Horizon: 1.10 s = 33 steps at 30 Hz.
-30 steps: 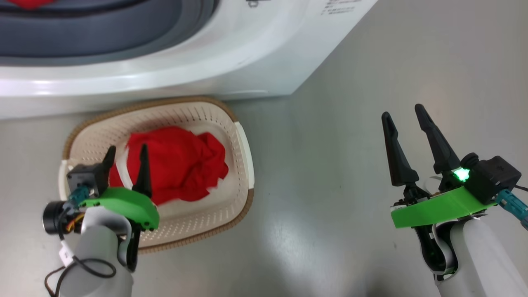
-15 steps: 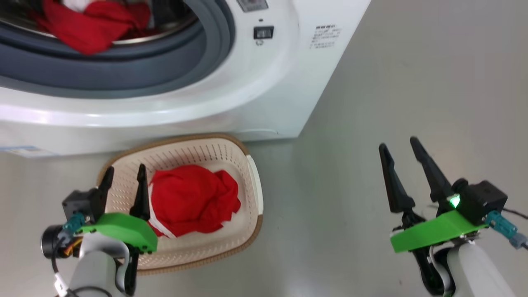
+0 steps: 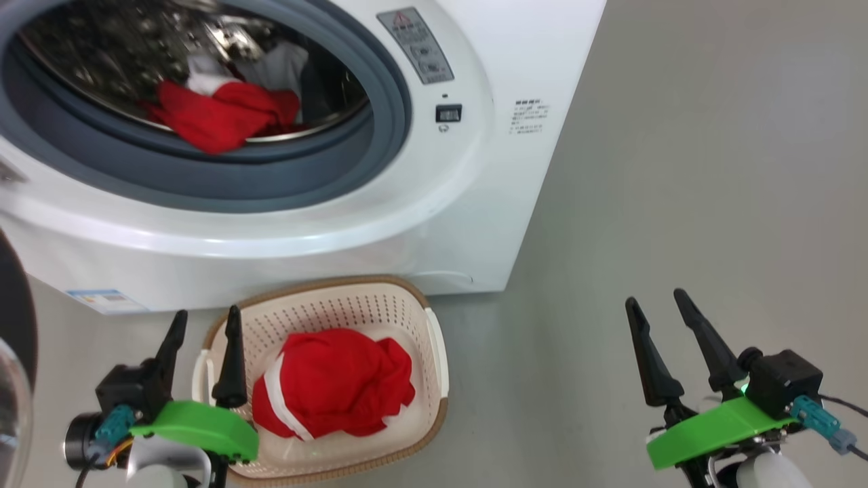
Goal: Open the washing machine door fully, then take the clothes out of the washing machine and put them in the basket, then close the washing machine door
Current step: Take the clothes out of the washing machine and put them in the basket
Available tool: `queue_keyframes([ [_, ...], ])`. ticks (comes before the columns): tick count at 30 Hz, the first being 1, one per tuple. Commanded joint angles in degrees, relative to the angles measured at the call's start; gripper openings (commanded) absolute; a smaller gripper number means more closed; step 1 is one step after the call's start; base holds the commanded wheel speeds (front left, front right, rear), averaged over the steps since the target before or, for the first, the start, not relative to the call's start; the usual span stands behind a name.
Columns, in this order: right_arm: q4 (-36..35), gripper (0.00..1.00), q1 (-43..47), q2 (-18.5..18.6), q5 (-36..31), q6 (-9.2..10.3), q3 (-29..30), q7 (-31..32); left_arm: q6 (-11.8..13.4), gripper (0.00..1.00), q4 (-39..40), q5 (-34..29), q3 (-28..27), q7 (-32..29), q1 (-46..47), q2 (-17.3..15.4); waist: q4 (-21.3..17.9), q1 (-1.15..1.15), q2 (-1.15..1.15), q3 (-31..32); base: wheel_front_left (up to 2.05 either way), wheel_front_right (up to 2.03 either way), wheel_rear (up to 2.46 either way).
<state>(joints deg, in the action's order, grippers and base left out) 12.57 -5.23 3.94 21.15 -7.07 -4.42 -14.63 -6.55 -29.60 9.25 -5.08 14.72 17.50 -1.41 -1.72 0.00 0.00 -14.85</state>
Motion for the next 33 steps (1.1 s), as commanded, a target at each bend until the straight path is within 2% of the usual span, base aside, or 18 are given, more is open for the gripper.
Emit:
queue_keyframes([
  [1, -1.1, 1.00, 0.7, 0.5, 0.3, -0.42, -1.1, -0.4, 0.1, 1.00, 2.5, 0.8, -1.5, 0.3, -1.3, -1.5, 0.9, 0.00, 0.00, 2.5, 0.00, 0.00, 0.00],
  [18, -1.3, 1.00, 6.4, 0.5, 0.2, -0.42, -0.2, -0.4, 1.4, 1.00, 13.3, 0.4, -1.7, 0.3, -12.2, -1.5, 1.2, 0.00, 0.00, 8.0, 0.00, 0.00, 0.00],
  [26, -1.8, 1.00, 8.2, 0.6, 0.2, -0.42, 0.5, -0.4, 4.2, 1.00, 18.4, 2.8, -1.3, 0.3, -17.8, -1.5, 0.9, 0.00, 0.00, 8.8, 0.00, 0.00, 0.00],
  [33, -2.1, 1.00, 8.5, 0.6, 0.2, -0.42, 1.0, -0.4, 5.3, 1.00, 20.4, 3.0, -0.2, 0.3, -19.0, -1.5, 0.9, 0.00, 0.00, 8.1, 0.00, 0.00, 0.00],
])
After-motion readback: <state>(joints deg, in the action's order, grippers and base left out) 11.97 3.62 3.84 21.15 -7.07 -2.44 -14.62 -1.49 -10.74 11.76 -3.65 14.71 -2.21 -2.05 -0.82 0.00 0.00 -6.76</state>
